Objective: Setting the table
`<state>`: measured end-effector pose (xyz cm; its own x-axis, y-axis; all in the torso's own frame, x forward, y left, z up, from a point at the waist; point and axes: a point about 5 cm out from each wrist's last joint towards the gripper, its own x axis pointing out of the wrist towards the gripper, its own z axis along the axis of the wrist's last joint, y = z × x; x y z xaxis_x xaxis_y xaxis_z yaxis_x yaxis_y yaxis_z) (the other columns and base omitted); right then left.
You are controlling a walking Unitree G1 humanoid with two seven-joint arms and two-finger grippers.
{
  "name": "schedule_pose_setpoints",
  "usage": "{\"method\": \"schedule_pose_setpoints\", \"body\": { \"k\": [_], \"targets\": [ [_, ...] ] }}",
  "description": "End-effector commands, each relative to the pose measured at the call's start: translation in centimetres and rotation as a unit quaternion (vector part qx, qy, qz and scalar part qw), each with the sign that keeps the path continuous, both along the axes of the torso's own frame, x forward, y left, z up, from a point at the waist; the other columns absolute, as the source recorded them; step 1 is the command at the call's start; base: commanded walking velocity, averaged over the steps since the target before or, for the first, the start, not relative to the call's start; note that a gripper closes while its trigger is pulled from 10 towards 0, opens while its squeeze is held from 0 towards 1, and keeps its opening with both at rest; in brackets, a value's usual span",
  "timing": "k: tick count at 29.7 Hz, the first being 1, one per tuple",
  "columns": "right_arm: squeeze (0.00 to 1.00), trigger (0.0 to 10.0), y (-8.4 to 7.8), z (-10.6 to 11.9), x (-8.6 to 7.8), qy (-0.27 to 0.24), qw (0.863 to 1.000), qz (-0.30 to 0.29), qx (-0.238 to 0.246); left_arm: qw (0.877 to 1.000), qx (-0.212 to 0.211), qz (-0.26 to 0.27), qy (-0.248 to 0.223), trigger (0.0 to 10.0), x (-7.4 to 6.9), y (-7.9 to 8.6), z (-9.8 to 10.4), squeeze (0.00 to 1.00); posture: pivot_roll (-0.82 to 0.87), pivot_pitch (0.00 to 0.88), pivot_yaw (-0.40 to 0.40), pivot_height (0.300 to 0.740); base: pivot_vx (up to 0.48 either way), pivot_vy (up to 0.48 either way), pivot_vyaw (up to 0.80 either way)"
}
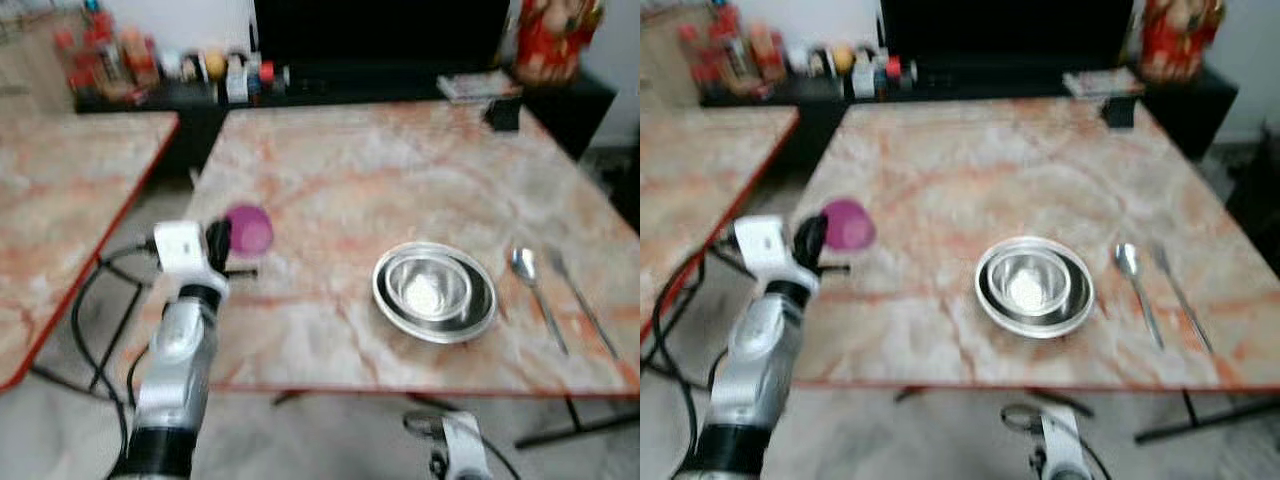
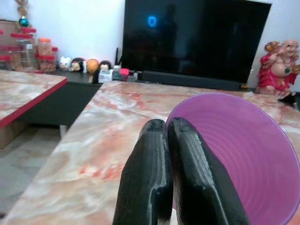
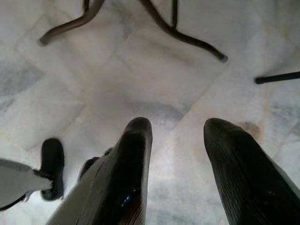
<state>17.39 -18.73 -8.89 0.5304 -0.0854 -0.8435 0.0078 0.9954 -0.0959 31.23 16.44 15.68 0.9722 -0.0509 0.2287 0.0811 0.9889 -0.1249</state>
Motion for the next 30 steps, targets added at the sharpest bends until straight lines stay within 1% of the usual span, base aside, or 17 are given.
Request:
{"method": "schedule_pose_setpoints", "body": {
  "k": [1,5,6,7,8,10,12,15,18,20,23,27,30],
  "targets": [
    [0.0,10.0,0.6,-0.3,-0.5,0.009,1.0,0.0,0.006,1.0,-0.008,-0.01,-0.009,10.0,0.0,0.1,0.7,0.0,0.03,0.017,0.045,0.732,0.0,0.0,0.0],
    [0.0,10.0,0.6,-0.4,-0.8,0.011,1.0,-0.004,0.008,0.999,-0.008,-0.047,-0.006,10.0,0.2,-1.0,0.9,0.0,0.03,0.016,0.052,0.732,0.0,0.0,0.0],
    [0.0,10.0,0.6,-0.4,-0.8,0.011,1.0,-0.005,0.008,0.998,-0.009,-0.062,-0.003,10.0,0.3,-1.5,1.0,0.0,0.03,0.016,0.054,0.732,0.0,0.0,0.0],
    [0.0,10.0,0.7,-0.4,-0.8,0.012,1.0,-0.005,0.009,0.996,-0.014,-0.091,0.004,10.0,0.6,-2.7,0.9,0.0,0.03,0.017,0.056,0.732,0.0,0.0,0.0],
    [0.0,10.0,0.7,-0.4,-0.8,0.012,1.0,-0.005,0.009,0.996,-0.014,-0.091,0.004,10.0,0.6,-2.7,0.9,0.0,0.03,0.017,0.056,0.732,0.0,0.0,0.0],
    [0.0,10.0,0.8,-0.5,-0.9,0.013,1.0,-0.005,0.009,0.994,-0.014,-0.106,0.016,10.0,1.2,-3.8,0.7,0.0,0.03,0.015,0.061,0.732,0.0,0.0,0.0],
    [0.0,10.0,0.9,-0.5,-0.9,0.012,1.0,-0.009,0.011,0.992,-0.035,-0.12,0.024,10.0,1.9,-4.9,1.0,0.0,0.01,0.013,0.072,0.732,0.0,0.0,0.0],
    [0.0,10.0,0.9,-0.5,-0.9,0.012,1.0,-0.01,0.011,0.992,-0.037,-0.122,0.025,10.0,1.9,-4.9,1.0,0.0,0.01,0.013,0.072,0.732,0.0,0.0,0.0],
    [0.0,10.0,0.8,-0.6,-1.1,0.012,1.0,-0.019,0.011,0.991,-0.028,-0.128,0.025,10.0,2.2,-5.9,1.1,0.0,0.01,0.011,0.076,0.732,0.0,0.0,0.0],
    [0.0,10.0,0.8,-0.6,-1.2,0.013,1.0,-0.018,0.011,0.991,-0.028,-0.125,0.024,10.0,2.1,-5.9,1.1,0.0,0.01,0.01,0.074,0.732,0.0,0.0,0.0],
    [0.0,10.0,0.8,-0.6,-1.2,0.013,1.0,-0.015,0.011,0.993,-0.025,-0.109,0.026,10.0,2.1,-5.5,0.8,0.0,0.02,0.012,0.07,0.732,0.0,0.0,0.0],
    [0.0,10.0,0.9,-0.5,-0.9,0.012,1.0,-0.009,0.012,0.996,-0.025,-0.084,0.027,10.0,2.0,-4.4,0.6,0.0,0.02,0.013,0.066,0.732,0.0,-0.3,0.0],
    [0.0,10.0,1.0,-0.5,-0.8,0.011,1.0,-0.005,0.011,0.996,-0.021,-0.079,0.029,10.0,2.0,-4.0,0.5,0.0,0.02,0.013,0.064,0.732,0.0,-0.321,0.0]
  ]
}}
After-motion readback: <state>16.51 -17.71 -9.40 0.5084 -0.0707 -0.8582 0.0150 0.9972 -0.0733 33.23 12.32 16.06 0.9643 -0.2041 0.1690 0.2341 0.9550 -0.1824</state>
